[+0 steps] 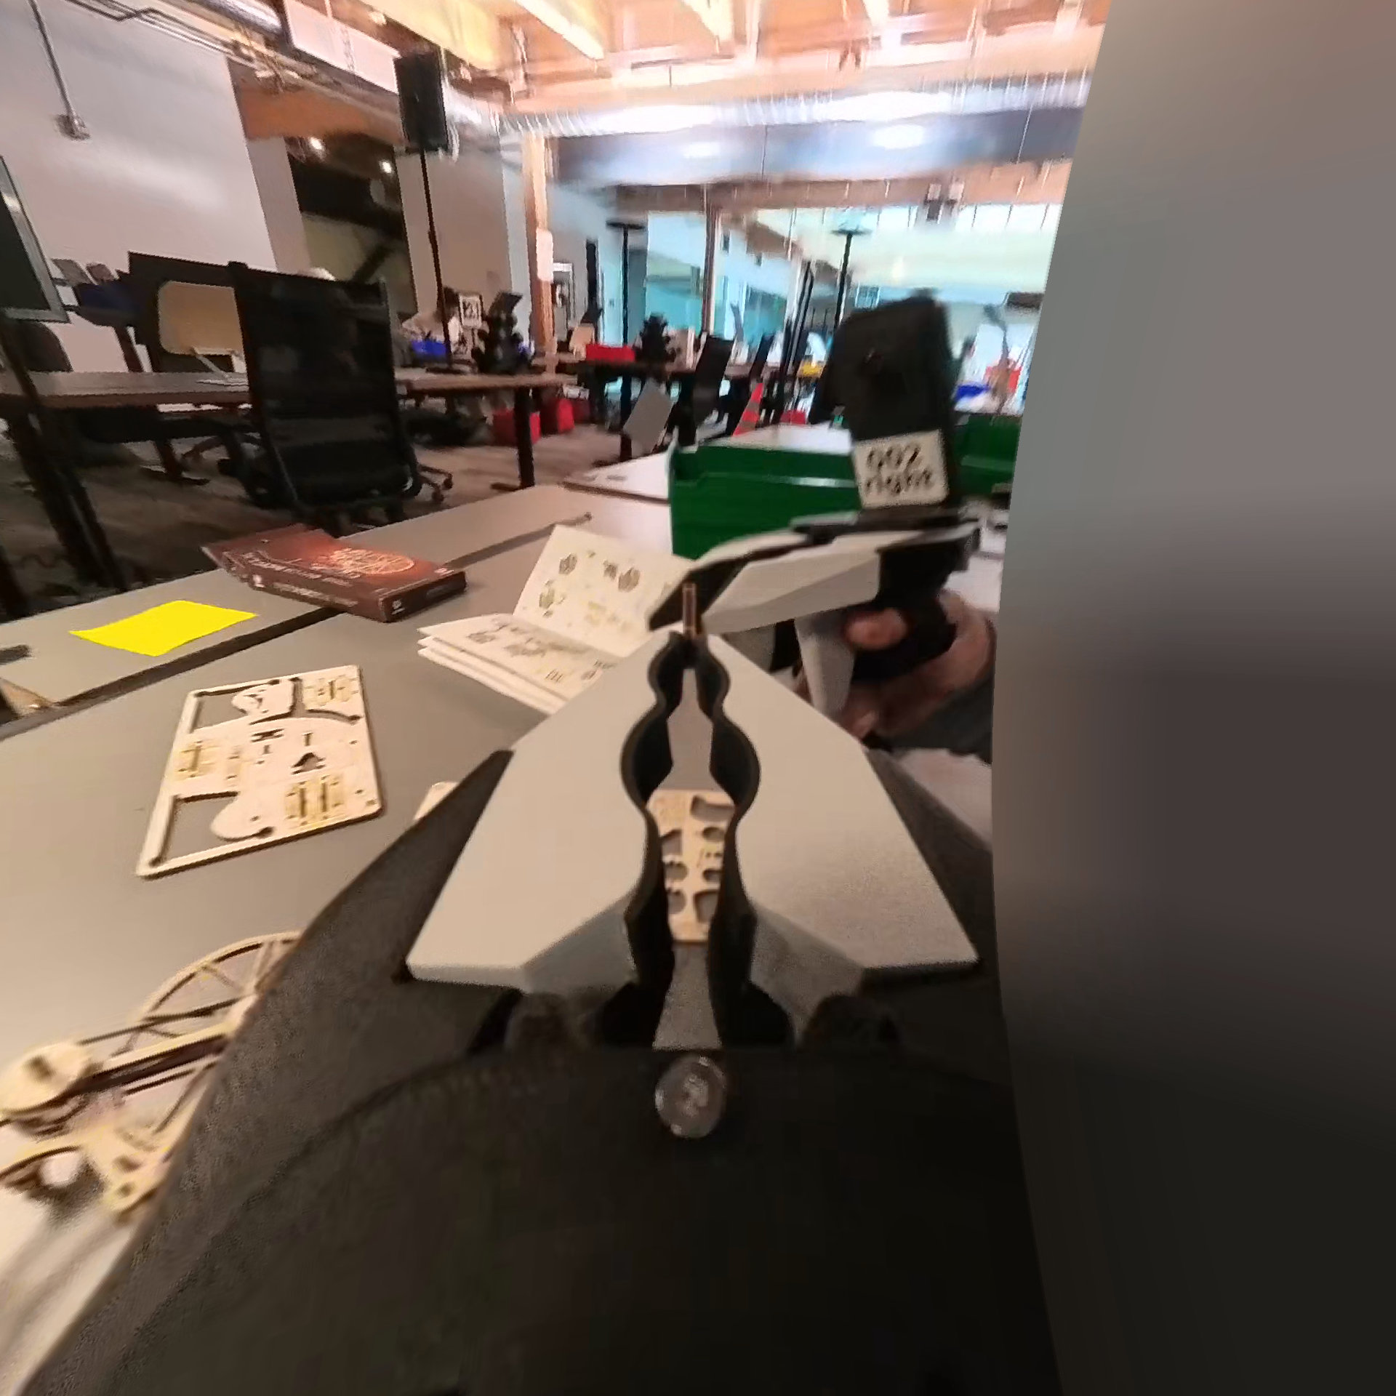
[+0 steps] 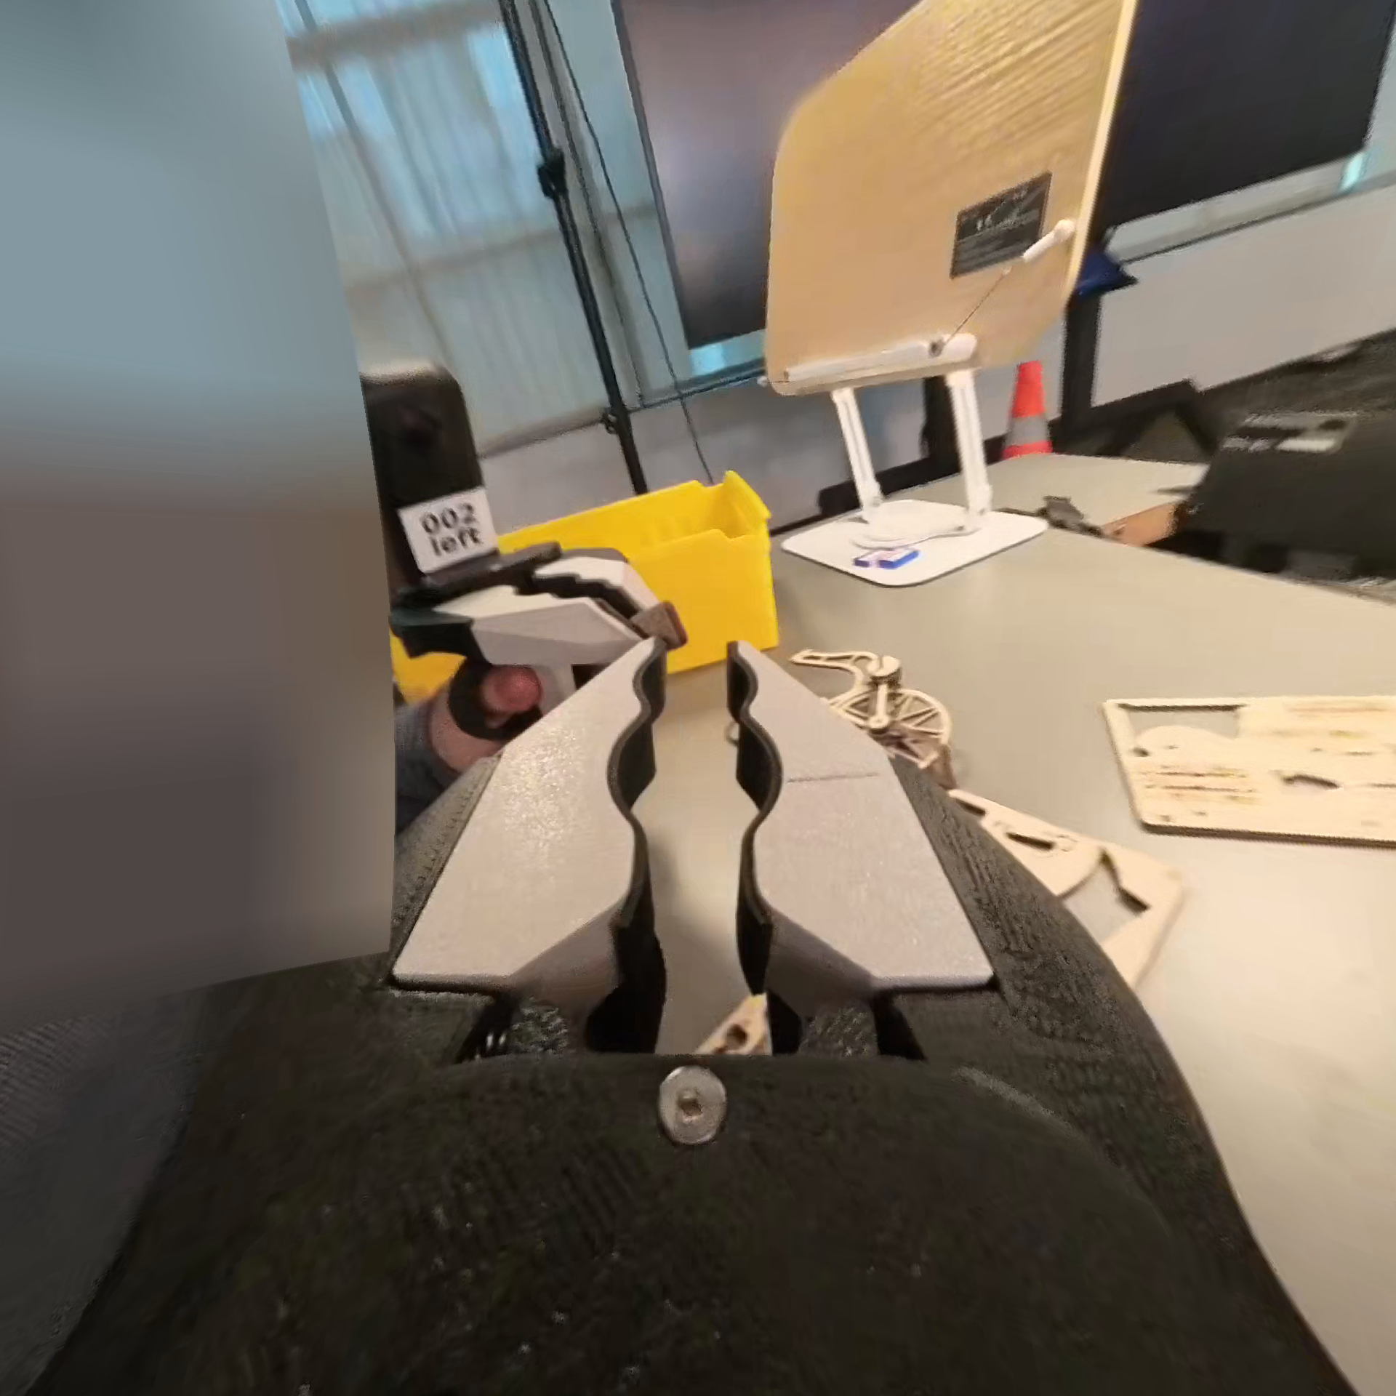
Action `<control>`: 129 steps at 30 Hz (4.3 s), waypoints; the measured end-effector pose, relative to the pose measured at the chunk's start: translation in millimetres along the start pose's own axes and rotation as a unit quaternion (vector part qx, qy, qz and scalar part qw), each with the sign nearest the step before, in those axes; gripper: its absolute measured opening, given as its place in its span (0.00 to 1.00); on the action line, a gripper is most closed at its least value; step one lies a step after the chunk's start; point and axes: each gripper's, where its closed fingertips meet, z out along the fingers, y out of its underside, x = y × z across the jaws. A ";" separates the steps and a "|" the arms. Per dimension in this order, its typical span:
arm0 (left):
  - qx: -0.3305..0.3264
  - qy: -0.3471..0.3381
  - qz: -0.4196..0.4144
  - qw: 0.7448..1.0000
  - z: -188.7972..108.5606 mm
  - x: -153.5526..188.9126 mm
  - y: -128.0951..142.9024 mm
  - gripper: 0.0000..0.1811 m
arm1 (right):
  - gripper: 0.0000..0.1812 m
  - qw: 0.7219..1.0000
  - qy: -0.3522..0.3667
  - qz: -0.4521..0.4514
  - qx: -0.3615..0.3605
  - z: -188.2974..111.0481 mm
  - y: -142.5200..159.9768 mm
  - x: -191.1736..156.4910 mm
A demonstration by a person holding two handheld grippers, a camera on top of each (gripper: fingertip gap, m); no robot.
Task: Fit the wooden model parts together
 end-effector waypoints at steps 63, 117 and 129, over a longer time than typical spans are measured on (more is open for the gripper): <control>-0.416 0.120 -0.243 0.868 -47.0 4.4 132.1 0.02 | 0.00 0.806 -0.093 -0.278 -0.514 15.6 142.7 1.1; -0.260 0.108 0.540 0.793 -40.9 9.0 135.3 0.01 | 0.00 0.885 -0.140 -0.123 -0.426 -4.2 140.4 -20.1; -0.258 0.045 0.338 0.904 -35.3 -9.2 116.4 0.01 | 0.08 0.902 -0.082 -0.258 -0.337 14.0 119.8 -2.2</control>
